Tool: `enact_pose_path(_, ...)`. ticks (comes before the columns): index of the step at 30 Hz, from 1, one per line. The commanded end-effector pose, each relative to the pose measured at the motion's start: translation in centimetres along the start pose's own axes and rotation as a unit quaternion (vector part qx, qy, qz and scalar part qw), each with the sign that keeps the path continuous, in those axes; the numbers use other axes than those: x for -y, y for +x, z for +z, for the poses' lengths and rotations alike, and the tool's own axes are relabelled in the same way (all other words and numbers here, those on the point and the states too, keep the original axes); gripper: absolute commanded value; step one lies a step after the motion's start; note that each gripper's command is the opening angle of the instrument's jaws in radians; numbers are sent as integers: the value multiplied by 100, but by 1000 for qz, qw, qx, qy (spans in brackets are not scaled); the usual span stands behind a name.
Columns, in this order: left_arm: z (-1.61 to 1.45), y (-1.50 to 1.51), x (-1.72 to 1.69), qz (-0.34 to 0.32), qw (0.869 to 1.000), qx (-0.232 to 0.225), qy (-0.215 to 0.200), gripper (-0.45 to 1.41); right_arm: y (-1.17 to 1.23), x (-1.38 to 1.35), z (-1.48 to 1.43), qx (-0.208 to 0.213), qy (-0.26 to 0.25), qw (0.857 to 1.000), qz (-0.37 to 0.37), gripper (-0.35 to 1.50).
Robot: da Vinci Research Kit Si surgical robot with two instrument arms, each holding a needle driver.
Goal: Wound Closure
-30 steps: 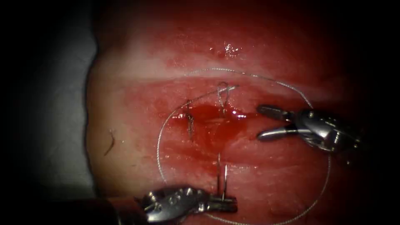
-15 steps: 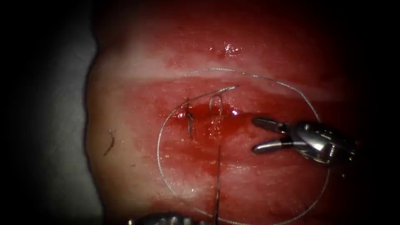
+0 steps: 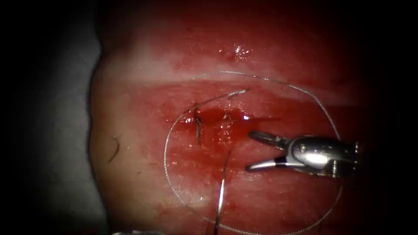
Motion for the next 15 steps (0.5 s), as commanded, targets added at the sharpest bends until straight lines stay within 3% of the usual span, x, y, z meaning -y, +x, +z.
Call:
enact_pose_path(1, 6, -1, -12, -1, 1000, 0, -1, -45, -2, 7, 9, 5, 3, 1000, -12, 104)
enact_pose_path(9, 7, 27, -29, 0, 1000, 3, -1, -45, -2, 19, 27, 19, 7, 999, -29, 103)
enact_pose_path(15, 6, 29, -31, -1, 1000, 10, -4, -45, -26, 29, 44, 41, 22, 998, -44, 103)
